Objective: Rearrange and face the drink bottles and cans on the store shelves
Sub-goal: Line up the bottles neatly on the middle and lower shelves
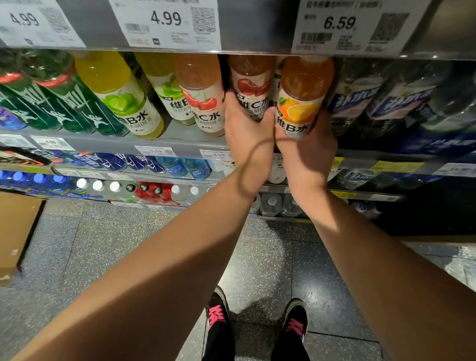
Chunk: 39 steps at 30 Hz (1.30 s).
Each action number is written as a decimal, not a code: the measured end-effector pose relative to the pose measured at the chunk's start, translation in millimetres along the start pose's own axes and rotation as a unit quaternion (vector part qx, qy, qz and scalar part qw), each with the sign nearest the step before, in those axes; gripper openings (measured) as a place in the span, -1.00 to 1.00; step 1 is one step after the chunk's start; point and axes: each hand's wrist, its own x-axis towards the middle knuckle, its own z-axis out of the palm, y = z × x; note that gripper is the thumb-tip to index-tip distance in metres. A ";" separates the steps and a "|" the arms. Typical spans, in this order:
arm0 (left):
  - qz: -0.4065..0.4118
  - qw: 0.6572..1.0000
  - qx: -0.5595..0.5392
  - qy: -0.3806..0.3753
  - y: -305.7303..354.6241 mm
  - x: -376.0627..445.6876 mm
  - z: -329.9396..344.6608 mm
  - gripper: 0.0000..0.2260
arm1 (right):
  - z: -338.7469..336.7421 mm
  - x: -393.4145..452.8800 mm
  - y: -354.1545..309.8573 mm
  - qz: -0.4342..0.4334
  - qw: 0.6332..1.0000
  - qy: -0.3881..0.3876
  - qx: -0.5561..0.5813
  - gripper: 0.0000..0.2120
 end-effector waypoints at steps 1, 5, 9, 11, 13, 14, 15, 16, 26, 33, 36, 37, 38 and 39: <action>-0.005 1.000 0.000 0.003 1.2 2.2 2.5 -0.49 | -0.5 0.1 2.1 0.008 1.000 -0.014 0.008 -0.39; -0.007 0.999 0.008 0.032 2.1 7.1 9.7 -0.53 | -2.8 0.2 6.4 0.026 0.998 -0.048 0.025 -0.32; 0.017 0.999 0.025 0.042 -3.0 9.3 7.9 -0.53 | -4.6 0.4 8.7 0.035 0.996 -0.074 0.024 -0.29; 0.031 0.999 0.030 0.033 -6.3 7.2 2.5 -0.52 | -6.1 0.6 9.0 0.034 0.995 -0.085 0.027 -0.29; 0.046 0.998 0.026 0.021 -7.8 1.1 -4.6 -0.51 | -6.7 0.8 9.1 0.033 0.995 -0.086 0.027 -0.31; 0.056 0.998 0.019 0.016 -8.5 -2.4 -7.9 -0.50 | -7.0 0.8 9.3 0.034 0.995 -0.086 0.027 -0.32; 0.063 0.998 0.011 0.014 -9.8 -5.3 -11.0 -0.49 | -7.4 1.1 9.4 0.036 0.995 -0.086 0.029 -0.33; 0.067 0.998 0.003 0.010 -10.7 -7.6 -14.2 -0.49 | -8.0 1.5 9.4 0.037 0.995 -0.089 0.033 -0.33; 0.056 0.996 -0.035 -0.052 -19.9 -9.1 -33.5 -0.42 | -13.9 1.4 9.2 0.043 0.987 -0.143 0.064 -0.31; 0.095 0.994 -0.041 0.044 -37.1 -7.3 -62.0 -0.51 | -13.9 -2.6 7.8 0.055 0.983 -0.142 0.100 -0.36; 0.070 0.996 -0.022 0.060 -40.2 9.0 -66.3 -0.38 | -12.0 -8.0 8.3 0.055 0.982 -0.134 0.122 -0.37; 0.067 0.996 -0.016 0.053 -40.7 13.4 -65.2 -0.34 | -11.3 -9.0 7.9 0.051 0.983 -0.128 0.122 -0.37; 0.069 0.996 -0.013 0.050 -40.4 17.1 -63.5 -0.34 | -10.4 -9.4 7.5 0.046 0.984 -0.122 0.119 -0.36; 0.069 0.996 -0.012 0.051 -40.9 20.8 -60.6 -0.34 | -10.0 -10.0 6.6 0.040 0.985 -0.117 0.117 -0.35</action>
